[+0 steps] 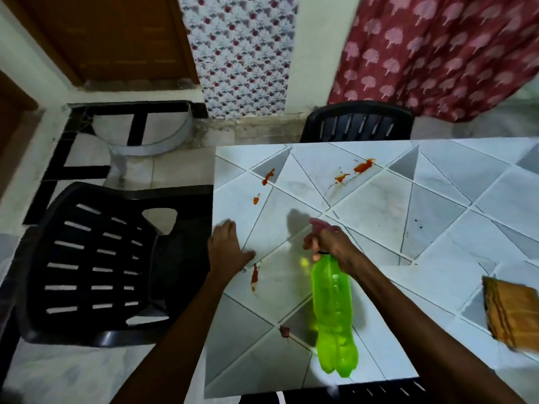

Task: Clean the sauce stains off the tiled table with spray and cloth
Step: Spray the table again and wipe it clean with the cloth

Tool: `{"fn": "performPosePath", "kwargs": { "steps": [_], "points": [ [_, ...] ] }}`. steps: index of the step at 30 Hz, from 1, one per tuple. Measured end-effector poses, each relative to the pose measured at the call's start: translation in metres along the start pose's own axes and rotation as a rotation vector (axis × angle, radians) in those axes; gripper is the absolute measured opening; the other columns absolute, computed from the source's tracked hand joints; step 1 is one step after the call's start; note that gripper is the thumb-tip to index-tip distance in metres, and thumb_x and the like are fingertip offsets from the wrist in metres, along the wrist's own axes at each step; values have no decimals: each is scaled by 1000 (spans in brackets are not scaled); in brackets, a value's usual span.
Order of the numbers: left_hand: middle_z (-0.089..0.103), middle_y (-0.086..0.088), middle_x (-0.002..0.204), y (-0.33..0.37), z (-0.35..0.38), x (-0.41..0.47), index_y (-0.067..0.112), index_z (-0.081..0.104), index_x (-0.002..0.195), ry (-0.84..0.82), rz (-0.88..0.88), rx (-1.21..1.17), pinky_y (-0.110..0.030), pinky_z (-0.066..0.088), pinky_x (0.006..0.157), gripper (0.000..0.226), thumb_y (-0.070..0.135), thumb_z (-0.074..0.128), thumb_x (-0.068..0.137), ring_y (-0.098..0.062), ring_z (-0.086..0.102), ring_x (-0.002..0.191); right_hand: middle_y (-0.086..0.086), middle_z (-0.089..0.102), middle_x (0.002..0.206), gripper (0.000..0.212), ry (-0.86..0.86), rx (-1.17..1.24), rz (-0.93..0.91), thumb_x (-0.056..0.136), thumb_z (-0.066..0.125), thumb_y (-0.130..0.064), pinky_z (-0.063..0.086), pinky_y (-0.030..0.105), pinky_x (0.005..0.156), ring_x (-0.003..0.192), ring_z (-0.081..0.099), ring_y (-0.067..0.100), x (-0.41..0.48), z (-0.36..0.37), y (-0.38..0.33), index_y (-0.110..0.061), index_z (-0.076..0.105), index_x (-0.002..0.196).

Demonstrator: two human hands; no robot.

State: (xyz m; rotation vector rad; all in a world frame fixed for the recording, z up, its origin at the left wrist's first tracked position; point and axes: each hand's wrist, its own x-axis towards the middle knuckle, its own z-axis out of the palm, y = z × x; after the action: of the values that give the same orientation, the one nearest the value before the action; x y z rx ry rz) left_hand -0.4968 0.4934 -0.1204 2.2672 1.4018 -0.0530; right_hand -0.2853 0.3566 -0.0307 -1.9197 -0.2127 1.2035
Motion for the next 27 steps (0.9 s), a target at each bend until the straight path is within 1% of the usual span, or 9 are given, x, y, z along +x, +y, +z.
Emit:
{"fn": "performPosePath", "kwargs": {
  "steps": [2,6,9,12,15,18,20,24,27],
  "points": [
    [38,-12,153,18,4,5,6,41,144,4,35,-16,-48,28,112,102,51,77,60,-31,32,141,14,65,62,36,99,68,1,79,55,-6,51,38,58,68,64,35,0,-27,9,-14,75,108],
    [27,-6,159,71,18,14,12,33,149,-71,152,25,-45,20,115,99,52,75,69,-26,21,146,12,66,60,50,268,181,0,66,58,-16,53,40,68,64,62,32,-7,-92,26,-30,73,112],
    [19,-6,163,100,32,19,13,25,154,-122,223,52,-45,15,119,102,56,73,74,-25,14,150,10,71,69,45,317,300,11,84,52,-3,52,35,60,73,64,33,-18,-132,35,-28,64,120],
    [24,-7,161,129,47,18,12,31,151,-136,303,82,-45,21,117,101,56,77,72,-27,19,148,11,69,77,56,421,392,23,79,45,6,52,29,52,63,62,31,-31,-167,47,-26,62,121],
    [28,-7,159,153,59,10,12,34,148,-151,361,115,-45,25,114,100,55,78,70,-29,23,146,11,63,66,63,524,450,21,72,45,3,51,33,56,54,55,30,-48,-192,63,-22,62,127],
    [28,-7,159,164,69,0,12,33,148,-167,385,143,-45,26,113,100,56,77,70,-29,24,145,12,66,75,62,498,506,3,73,51,-4,49,33,55,70,59,33,-60,-203,77,-21,56,132],
    [26,-7,159,166,75,-7,12,31,150,-183,386,162,-45,25,114,100,56,75,72,-29,23,145,16,67,86,53,480,532,-2,82,50,0,48,30,52,69,59,31,-66,-204,84,-21,56,130],
    [24,-7,161,156,81,-21,13,30,150,-181,364,168,-47,23,116,98,56,74,74,-29,22,146,15,63,71,61,466,453,66,69,49,4,49,31,52,49,51,28,-69,-189,99,-18,65,124],
    [25,-7,160,138,78,-34,13,32,150,-149,320,150,-49,22,116,97,56,73,73,-29,21,147,17,65,74,59,295,366,96,71,47,6,52,30,52,64,61,33,-74,-165,110,-16,65,123]
  ]
}}
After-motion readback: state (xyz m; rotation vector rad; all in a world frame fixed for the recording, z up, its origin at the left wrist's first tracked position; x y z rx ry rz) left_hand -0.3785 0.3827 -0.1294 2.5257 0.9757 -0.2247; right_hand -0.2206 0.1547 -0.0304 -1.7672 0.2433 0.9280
